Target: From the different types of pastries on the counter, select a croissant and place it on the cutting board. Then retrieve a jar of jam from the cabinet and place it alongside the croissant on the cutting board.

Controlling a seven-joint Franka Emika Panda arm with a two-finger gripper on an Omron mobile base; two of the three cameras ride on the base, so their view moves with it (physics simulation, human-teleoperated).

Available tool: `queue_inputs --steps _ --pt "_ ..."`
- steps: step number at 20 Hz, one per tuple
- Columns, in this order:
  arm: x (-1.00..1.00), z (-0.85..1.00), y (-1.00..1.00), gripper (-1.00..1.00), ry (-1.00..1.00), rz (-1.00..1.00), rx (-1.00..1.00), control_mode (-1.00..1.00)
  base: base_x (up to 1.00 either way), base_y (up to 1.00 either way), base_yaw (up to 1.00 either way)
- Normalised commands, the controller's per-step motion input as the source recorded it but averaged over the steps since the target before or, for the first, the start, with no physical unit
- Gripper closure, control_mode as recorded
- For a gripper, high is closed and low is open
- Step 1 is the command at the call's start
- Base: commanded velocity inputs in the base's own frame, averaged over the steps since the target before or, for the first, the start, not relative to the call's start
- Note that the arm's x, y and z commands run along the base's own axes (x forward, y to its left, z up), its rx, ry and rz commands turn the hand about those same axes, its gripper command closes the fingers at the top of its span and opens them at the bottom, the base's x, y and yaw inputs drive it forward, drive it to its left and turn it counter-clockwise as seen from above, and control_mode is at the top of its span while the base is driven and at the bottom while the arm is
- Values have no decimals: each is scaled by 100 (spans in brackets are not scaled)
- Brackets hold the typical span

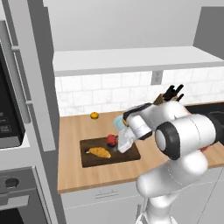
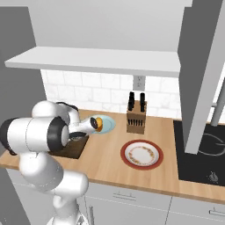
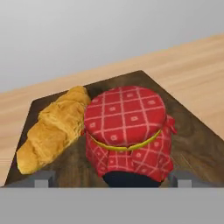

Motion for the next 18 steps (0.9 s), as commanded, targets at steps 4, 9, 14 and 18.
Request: queue_inputs --steps 4,9,14,18 --pt "-46 30 -26 -100 13 3 0 -100 0 0 0" --pt "-32 85 -44 -100 3 0 0 -100 0 0 0" --pt "-45 98 -45 -100 0 -2 -3 -100 0 0 0" --pt "-45 52 -21 -100 5 -22 -3 -100 0 0 0"
